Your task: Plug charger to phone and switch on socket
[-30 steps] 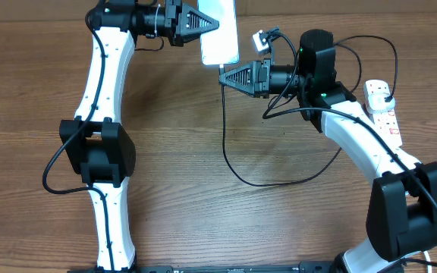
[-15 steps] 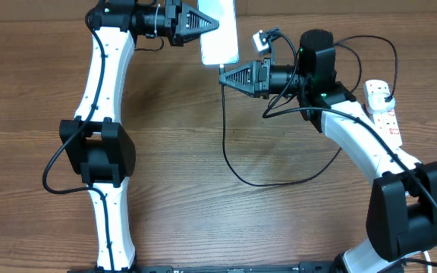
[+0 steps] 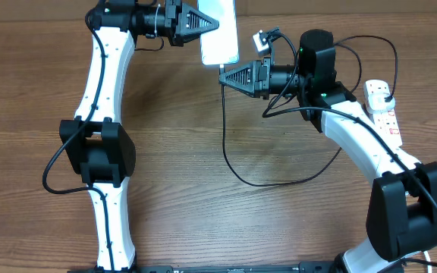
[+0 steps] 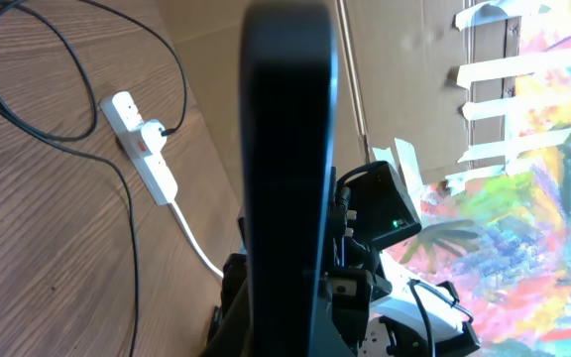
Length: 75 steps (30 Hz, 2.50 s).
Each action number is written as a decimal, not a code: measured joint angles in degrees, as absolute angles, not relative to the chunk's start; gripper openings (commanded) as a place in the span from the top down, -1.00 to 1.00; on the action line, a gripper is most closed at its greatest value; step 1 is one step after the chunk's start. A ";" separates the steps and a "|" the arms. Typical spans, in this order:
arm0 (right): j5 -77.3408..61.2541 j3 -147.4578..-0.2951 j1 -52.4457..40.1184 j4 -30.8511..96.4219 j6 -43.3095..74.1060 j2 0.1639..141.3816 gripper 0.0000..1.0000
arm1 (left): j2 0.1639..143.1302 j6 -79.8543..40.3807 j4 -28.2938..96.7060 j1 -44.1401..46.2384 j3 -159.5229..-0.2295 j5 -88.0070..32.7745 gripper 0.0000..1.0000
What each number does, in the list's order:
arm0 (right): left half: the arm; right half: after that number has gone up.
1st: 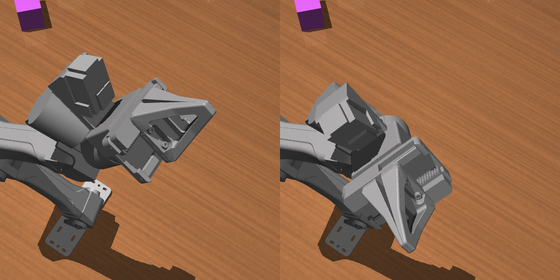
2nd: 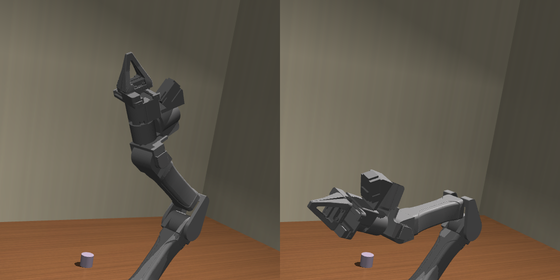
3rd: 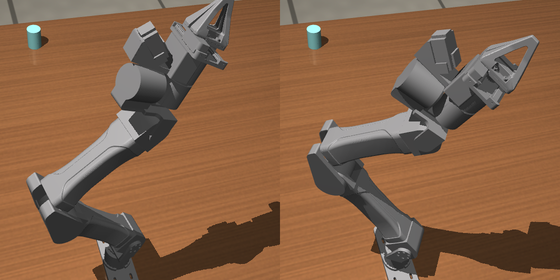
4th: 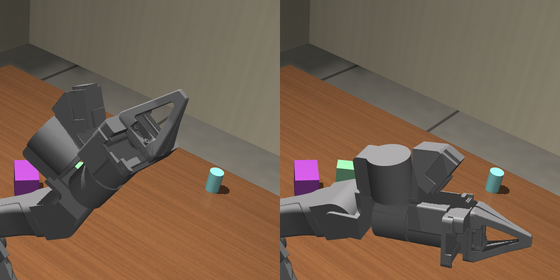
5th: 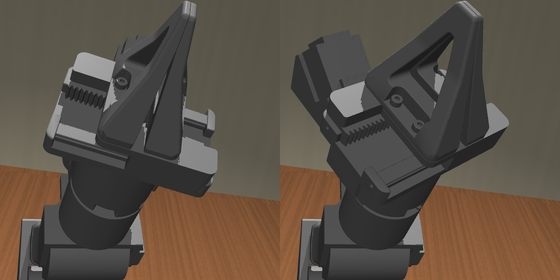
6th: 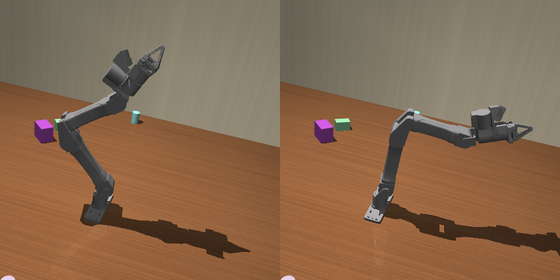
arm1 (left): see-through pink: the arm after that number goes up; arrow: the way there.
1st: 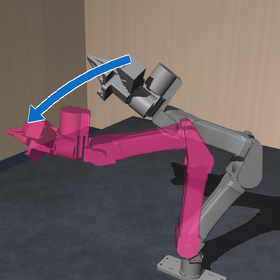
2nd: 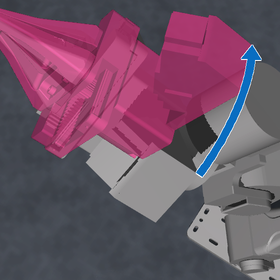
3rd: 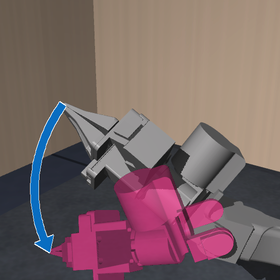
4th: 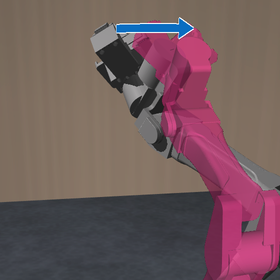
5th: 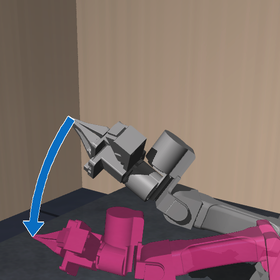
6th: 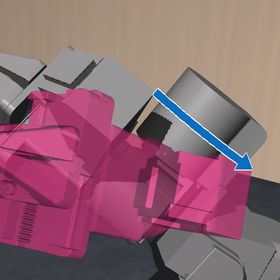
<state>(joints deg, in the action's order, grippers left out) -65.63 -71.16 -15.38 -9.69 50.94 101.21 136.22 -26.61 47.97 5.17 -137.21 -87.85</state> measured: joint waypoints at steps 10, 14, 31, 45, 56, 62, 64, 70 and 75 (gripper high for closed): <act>-65.65 -71.16 -15.38 -9.72 51.88 101.21 0.92 | 136.22 -26.63 47.97 5.17 -137.19 -87.85 0.92; -65.65 -71.16 -15.38 -9.74 51.94 101.21 0.92 | 136.22 -26.63 47.94 5.30 -137.21 -87.85 0.91; -65.73 -71.16 -15.35 -10.37 52.38 101.21 0.92 | 136.22 -26.63 47.94 5.65 -137.21 -87.85 0.92; -65.49 -71.20 -14.59 -14.24 54.78 101.21 -1.00 | 136.22 -27.07 48.05 5.93 -137.21 -88.49 0.92; -65.14 -71.35 -13.91 -0.19 49.91 101.19 -1.00 | 136.22 -25.58 52.25 4.97 -137.21 -80.49 0.91; -55.44 -71.72 -13.91 23.11 41.50 101.21 -1.00 | 136.22 -18.85 70.30 4.51 -137.14 -62.17 0.92; -49.67 -71.64 -13.91 30.20 38.87 101.21 -1.00 | 136.22 -15.68 73.76 4.71 -136.90 -56.99 0.92; -36.38 -71.57 -13.89 41.47 32.32 101.21 -1.00 | 136.22 -9.63 75.46 7.79 -131.39 -46.17 0.92; -32.99 -71.57 -13.89 46.96 28.60 101.21 -1.00 | 136.22 -8.29 70.76 10.17 -124.92 -44.49 0.90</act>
